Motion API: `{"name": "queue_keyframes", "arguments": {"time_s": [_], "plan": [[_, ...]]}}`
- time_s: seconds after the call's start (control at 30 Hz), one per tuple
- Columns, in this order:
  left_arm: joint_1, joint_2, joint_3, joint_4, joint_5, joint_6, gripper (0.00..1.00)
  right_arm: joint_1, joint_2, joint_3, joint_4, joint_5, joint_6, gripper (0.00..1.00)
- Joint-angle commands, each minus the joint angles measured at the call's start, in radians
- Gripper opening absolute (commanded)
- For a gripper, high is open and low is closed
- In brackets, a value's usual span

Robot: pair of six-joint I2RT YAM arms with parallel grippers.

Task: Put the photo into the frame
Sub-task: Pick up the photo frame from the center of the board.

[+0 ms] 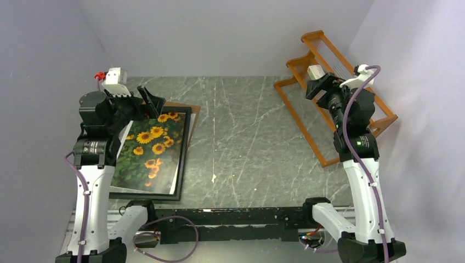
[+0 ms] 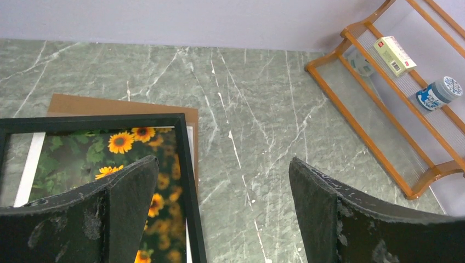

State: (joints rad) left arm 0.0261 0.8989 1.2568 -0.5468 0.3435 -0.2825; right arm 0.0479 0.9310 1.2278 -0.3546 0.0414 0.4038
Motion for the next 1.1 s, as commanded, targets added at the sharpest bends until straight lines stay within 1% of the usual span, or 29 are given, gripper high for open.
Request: {"name": "queue_keyframes", "arguments": {"time_s": [0.0, 0.07, 0.13, 0.3, 0.4, 0.47, 0.53, 0.6, 0.67, 0.77, 0.83, 0.9, 1.0, 1.07], "plan": [[-0.003, -0.002, -0.028, 0.021, 0.017, -0.002, 0.94, 0.004, -0.006, -0.012, 0.05, -0.037, 0.004, 0.83], [-0.002, -0.001, -0.053, 0.032, 0.017, -0.013, 0.94, 0.004, 0.012, -0.02, 0.053, -0.038, 0.013, 0.84], [-0.002, 0.01, -0.077, 0.041, 0.047, -0.016, 0.94, 0.004, 0.035, -0.026, 0.046, -0.038, 0.023, 0.83], [-0.004, 0.073, -0.118, 0.029, 0.078, -0.032, 0.94, 0.004, 0.092, -0.028, 0.025, -0.038, 0.08, 0.81], [-0.004, 0.131, -0.16, 0.04, 0.077, -0.084, 0.94, 0.004, 0.081, -0.072, 0.062, -0.037, 0.128, 0.73], [-0.011, 0.183, -0.187, 0.05, 0.087, -0.131, 0.91, 0.009, 0.057, -0.127, 0.109, -0.055, 0.107, 0.64], [-0.02, 0.247, -0.203, 0.054, 0.082, -0.164, 0.88, 0.02, 0.03, -0.174, 0.15, -0.022, 0.098, 0.62], [-0.071, 0.304, -0.205, 0.043, 0.033, -0.187, 0.87, 0.028, 0.009, -0.205, 0.175, 0.007, 0.099, 0.61], [-0.117, 0.364, -0.198, 0.034, -0.013, -0.195, 0.86, 0.035, 0.003, -0.212, 0.166, 0.0, 0.102, 0.6], [-0.198, 0.461, -0.181, 0.026, -0.101, -0.208, 0.83, 0.058, 0.043, -0.194, 0.115, -0.021, 0.093, 0.6], [-0.238, 0.522, -0.172, 0.019, -0.162, -0.217, 0.82, 0.08, 0.098, -0.171, 0.065, -0.038, 0.076, 0.61], [-0.249, 0.587, -0.151, 0.008, -0.194, -0.208, 0.8, 0.096, 0.139, -0.156, 0.012, -0.037, 0.08, 0.63], [-0.25, 0.667, -0.098, -0.027, -0.29, -0.201, 0.8, 0.104, 0.173, -0.175, 0.005, -0.092, 0.06, 0.65], [-0.25, 0.711, -0.081, -0.026, -0.306, -0.201, 0.79, 0.107, 0.198, -0.184, -0.008, -0.11, 0.063, 0.66]]}}
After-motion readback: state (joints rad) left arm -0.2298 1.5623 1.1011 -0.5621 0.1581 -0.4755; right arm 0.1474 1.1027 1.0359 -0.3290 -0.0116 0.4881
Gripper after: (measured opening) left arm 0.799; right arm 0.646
